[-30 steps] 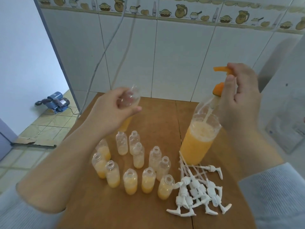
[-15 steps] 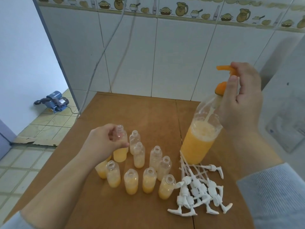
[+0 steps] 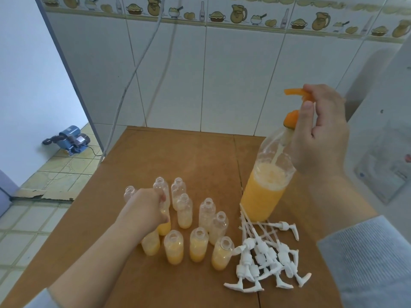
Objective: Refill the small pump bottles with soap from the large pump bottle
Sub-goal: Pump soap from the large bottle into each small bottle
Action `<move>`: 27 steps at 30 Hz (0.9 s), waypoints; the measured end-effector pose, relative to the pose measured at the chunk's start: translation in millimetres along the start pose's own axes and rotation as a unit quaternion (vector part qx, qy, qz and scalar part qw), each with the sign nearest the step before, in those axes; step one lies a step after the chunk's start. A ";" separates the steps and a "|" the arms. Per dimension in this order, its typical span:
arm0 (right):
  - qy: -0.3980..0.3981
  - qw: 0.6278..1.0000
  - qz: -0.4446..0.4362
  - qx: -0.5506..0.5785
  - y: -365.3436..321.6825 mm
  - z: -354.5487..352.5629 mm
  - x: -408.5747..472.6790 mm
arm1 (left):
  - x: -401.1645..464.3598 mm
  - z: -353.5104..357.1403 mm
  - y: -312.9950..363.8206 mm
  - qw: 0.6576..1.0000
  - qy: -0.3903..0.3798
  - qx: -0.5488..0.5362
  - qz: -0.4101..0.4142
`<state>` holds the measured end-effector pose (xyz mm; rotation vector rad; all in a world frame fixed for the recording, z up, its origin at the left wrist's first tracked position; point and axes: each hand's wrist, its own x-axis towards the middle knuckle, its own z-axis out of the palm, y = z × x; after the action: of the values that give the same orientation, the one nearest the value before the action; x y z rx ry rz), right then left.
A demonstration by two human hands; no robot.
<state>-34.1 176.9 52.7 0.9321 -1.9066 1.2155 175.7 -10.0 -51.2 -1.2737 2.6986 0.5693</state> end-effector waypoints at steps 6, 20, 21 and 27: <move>-0.004 1.000 0.005 0.004 -0.3 0.6 1.0 | -1.2 -1.1 -1.6 0.999 0.018 -0.036 0.004; -0.006 1.000 0.009 0.007 -0.6 0.4 0.5 | 68.3 -28.5 8.3 0.995 -0.055 0.080 0.008; -0.007 1.000 0.010 0.006 -0.7 -0.2 0.8 | 69.7 -28.2 11.6 0.993 -0.065 0.102 0.003; -0.005 1.000 0.015 0.008 -1.7 -0.2 1.8 | 75.6 -17.1 16.5 0.988 -0.079 0.132 -0.017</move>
<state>-33.5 176.3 55.0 0.9230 -1.9269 1.2471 115.5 -61.6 -49.5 -1.1514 2.5157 0.2831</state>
